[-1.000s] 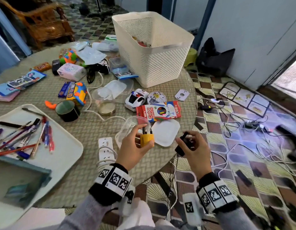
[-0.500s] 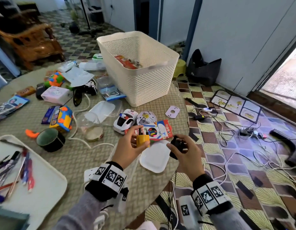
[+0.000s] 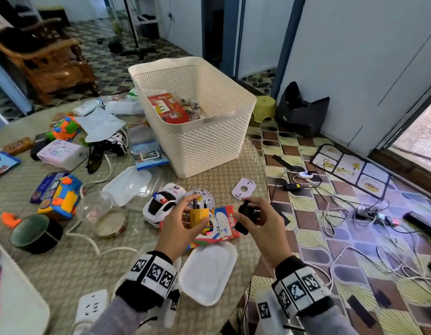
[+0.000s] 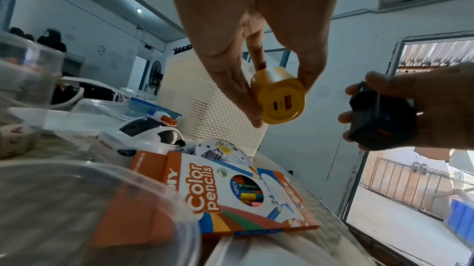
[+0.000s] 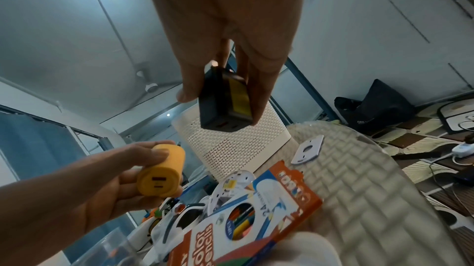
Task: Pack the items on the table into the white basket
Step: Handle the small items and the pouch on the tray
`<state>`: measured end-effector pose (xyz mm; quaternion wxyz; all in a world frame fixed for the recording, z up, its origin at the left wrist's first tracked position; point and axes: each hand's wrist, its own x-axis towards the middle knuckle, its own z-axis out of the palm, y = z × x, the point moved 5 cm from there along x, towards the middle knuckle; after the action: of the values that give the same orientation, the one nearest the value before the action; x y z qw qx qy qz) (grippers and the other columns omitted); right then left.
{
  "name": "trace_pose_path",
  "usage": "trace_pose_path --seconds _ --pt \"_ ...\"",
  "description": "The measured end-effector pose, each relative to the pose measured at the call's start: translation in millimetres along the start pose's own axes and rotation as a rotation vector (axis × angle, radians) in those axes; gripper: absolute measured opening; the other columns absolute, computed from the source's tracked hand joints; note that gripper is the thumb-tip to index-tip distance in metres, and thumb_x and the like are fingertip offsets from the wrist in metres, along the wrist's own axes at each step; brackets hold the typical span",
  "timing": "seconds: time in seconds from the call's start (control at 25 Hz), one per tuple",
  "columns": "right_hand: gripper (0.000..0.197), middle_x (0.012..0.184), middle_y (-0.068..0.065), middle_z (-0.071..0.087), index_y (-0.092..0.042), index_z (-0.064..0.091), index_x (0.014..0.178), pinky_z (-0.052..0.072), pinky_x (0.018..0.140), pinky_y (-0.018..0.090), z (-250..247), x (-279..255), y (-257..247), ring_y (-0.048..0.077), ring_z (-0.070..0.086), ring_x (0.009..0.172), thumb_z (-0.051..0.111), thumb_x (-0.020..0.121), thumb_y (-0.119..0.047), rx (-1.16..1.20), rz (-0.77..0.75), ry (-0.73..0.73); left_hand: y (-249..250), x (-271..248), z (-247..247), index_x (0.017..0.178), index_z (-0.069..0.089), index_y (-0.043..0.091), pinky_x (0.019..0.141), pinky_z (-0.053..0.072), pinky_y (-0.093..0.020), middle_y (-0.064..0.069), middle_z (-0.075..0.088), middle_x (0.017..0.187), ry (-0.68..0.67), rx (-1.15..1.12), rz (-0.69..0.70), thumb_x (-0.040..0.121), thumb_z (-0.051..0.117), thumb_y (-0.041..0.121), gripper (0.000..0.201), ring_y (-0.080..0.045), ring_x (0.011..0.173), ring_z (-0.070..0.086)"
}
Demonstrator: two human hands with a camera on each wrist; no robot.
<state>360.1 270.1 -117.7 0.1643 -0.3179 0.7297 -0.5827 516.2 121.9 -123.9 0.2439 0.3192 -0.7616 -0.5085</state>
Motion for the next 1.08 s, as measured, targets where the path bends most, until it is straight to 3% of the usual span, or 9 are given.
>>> trace_pose_path --seconds 0.12,0.28,0.44,0.68,0.8,0.88,0.96,1.08 --pt "0.032 0.091 -0.013 0.065 -0.017 0.062 0.102 0.054 0.074 0.022 -18 42 10 0.007 0.064 0.085 0.079 0.076 -0.021 0.008 0.01 -0.027 5 26 25 0.117 0.052 0.037 0.068 0.049 -0.011 0.007 0.062 0.095 0.03 0.0 -0.001 0.079 0.076 0.02 0.048 -0.002 0.077 0.064" --pt "0.03 0.089 -0.016 0.064 -0.019 0.06 0.098 0.048 0.067 0.01 -62 99 21 -0.004 0.061 0.081 0.079 0.075 -0.025 -0.02 -0.01 -0.079 24 69 69 0.12 0.053 0.034 0.063 0.047 -0.009 0.003 0.064 0.091 0.112 0.021 -0.014 0.078 0.076 0.02 0.05 -0.002 0.072 0.064" --pt "0.034 0.095 -0.014 0.066 -0.022 0.06 0.102 0.055 0.077 0.024 -117 150 40 0.005 0.064 0.089 0.079 0.075 -0.032 -0.054 0.016 -0.124 47 107 124 0.124 0.053 0.033 0.063 0.049 -0.011 0.007 0.062 0.09 0.168 0.013 -0.044 0.078 0.076 0.021 0.053 -0.001 0.072 0.062" --pt "0.033 0.094 -0.014 0.063 -0.021 0.059 0.102 0.049 0.065 0.008 -180 228 61 0.003 0.062 0.087 0.077 0.076 -0.03 -0.087 -0.008 -0.196 87 159 194 0.126 0.051 0.029 0.061 0.049 -0.01 0.003 0.061 0.094 0.219 0.044 -0.006 0.077 0.075 0.022 0.054 -0.009 0.072 0.063" --pt "0.032 0.093 -0.02 0.058 -0.024 0.057 0.101 0.047 0.06 0.006 -180 261 63 -0.001 0.06 0.086 0.075 0.076 -0.032 -0.091 -0.019 -0.256 108 176 201 0.126 0.052 0.025 0.063 0.051 -0.014 0.005 0.061 0.09 0.281 0.071 0.054 0.078 0.075 0.025 0.053 -0.011 0.071 0.062" --pt "0.032 0.094 -0.019 0.06 -0.024 0.058 0.101 0.05 0.064 0.01 -173 286 58 0.001 0.061 0.087 0.076 0.076 -0.033 -0.079 -0.064 -0.299 122 192 193 0.126 0.053 0.024 0.068 0.055 -0.023 0.007 0.061 0.091 0.358 0.091 0.094 0.077 0.074 0.035 0.055 -0.014 0.075 0.063" --pt "0.03 0.094 -0.017 0.061 -0.027 0.058 0.098 0.052 0.064 0.012 -164 313 48 0.002 0.062 0.086 0.077 0.076 -0.03 -0.034 -0.107 -0.329 133 210 181 0.128 0.053 0.025 0.072 0.057 -0.029 0.009 0.062 0.095 0.426 0.12 0.117 0.075 0.067 0.046 0.059 -0.012 0.078 0.065" --pt "0.028 0.091 -0.02 0.061 -0.035 0.056 0.094 0.051 0.066 0.012 -148 352 22 -0.003 0.061 0.083 0.077 0.076 -0.029 0.01 -0.203 -0.364 150 234 162 0.13 0.05 0.029 0.077 0.058 -0.039 0.012 0.063 0.106 0.499 0.165 0.151 0.076 0.064 0.051 0.06 -0.012 0.087 0.066"
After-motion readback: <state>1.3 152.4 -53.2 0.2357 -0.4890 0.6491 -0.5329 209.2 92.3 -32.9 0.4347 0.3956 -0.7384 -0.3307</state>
